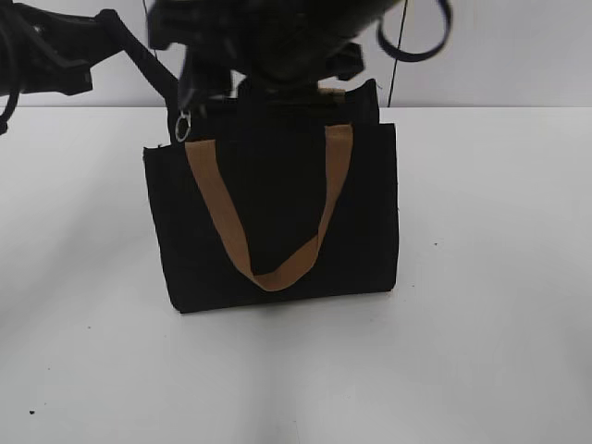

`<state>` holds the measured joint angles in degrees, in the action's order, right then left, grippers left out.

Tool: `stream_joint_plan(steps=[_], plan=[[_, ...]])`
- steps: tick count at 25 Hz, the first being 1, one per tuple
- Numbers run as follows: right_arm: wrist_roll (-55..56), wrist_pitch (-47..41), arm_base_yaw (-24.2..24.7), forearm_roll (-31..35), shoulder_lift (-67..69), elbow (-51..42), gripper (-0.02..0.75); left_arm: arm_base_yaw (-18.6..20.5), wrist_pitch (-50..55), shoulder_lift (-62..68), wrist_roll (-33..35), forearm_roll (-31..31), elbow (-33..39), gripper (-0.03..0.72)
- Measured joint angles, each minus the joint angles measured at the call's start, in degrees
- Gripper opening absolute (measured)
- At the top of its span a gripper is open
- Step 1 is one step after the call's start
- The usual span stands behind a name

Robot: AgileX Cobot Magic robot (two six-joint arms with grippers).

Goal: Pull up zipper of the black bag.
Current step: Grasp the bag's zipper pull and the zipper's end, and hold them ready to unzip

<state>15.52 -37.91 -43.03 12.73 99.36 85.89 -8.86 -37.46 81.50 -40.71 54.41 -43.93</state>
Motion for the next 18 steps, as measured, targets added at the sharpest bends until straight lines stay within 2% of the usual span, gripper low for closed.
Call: stream_joint_plan(steps=[5, 13, 15, 18], plan=[[1.3, -2.6, -0.4, 1.6, 8.0, 7.5, 0.407, 0.0, 0.0, 0.0, 0.0, 0.0, 0.0, 0.038], [8.3, -0.3, -0.4, 2.6, 12.9, 9.0, 0.364, 0.0, -0.1, 0.0, 0.0, 0.1, 0.0, 0.038], [9.7, 1.1, -0.4, 2.6, 13.5, 9.1, 0.330, 0.0, -0.1, 0.0, 0.0, 0.1, 0.0, 0.038], [11.4, 2.1, -0.4, 2.6, 14.3, 9.1, 0.212, 0.0, -0.1, 0.0, 0.0, 0.1, 0.0, 0.038]])
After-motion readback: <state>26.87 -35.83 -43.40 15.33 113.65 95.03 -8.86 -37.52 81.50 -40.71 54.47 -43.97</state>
